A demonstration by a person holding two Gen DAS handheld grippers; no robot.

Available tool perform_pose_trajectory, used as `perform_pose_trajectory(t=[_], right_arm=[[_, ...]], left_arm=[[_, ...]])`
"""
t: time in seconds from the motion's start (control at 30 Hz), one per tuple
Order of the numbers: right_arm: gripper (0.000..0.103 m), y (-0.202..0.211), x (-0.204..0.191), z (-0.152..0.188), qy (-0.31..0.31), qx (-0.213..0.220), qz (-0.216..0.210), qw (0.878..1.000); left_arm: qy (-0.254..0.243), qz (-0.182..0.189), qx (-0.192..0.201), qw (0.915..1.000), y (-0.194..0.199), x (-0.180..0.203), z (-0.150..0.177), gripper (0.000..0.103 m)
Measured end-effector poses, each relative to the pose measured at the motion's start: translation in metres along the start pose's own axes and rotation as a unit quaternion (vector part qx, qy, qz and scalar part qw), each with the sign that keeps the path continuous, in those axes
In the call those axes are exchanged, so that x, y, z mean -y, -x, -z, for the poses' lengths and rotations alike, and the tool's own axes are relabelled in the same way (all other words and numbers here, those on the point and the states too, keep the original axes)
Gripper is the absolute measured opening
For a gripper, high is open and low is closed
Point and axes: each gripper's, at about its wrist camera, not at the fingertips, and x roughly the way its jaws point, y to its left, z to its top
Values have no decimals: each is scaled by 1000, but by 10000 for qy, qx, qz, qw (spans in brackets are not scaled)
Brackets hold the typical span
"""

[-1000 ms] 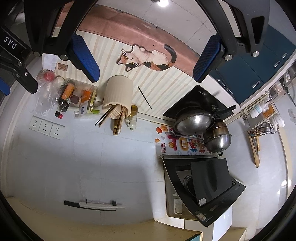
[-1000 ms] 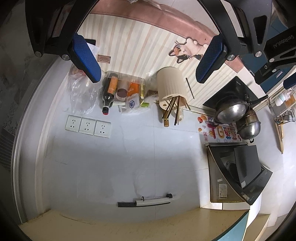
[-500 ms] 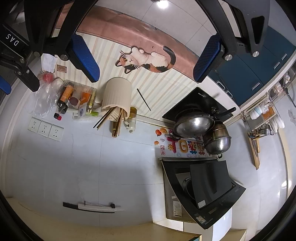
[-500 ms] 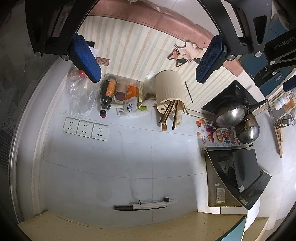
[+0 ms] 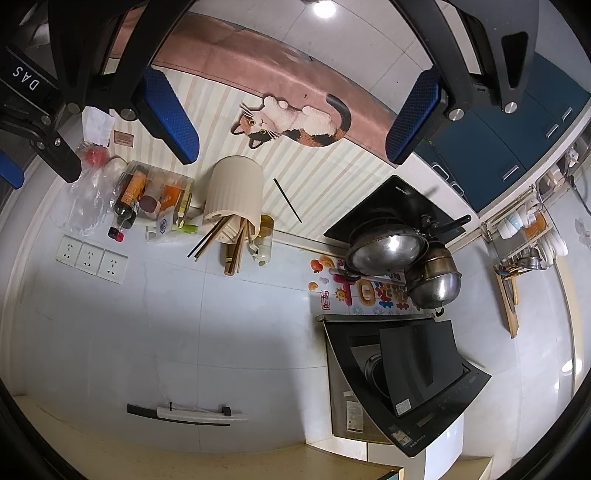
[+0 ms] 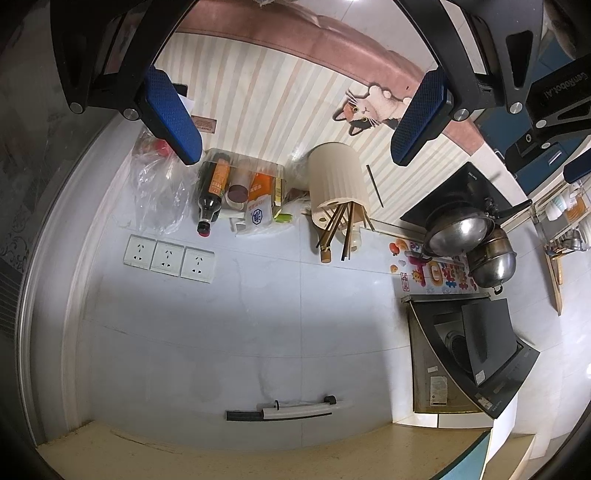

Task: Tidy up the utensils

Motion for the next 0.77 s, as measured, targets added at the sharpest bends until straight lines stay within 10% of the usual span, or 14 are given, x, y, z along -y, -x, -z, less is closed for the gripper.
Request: perform_pose_trajectory(t=[0.77], right_arm=[[103,6,-3,9,48,-20,-71,10000]], left_arm=[[23,31,-75,10000,3,3,9,103]])
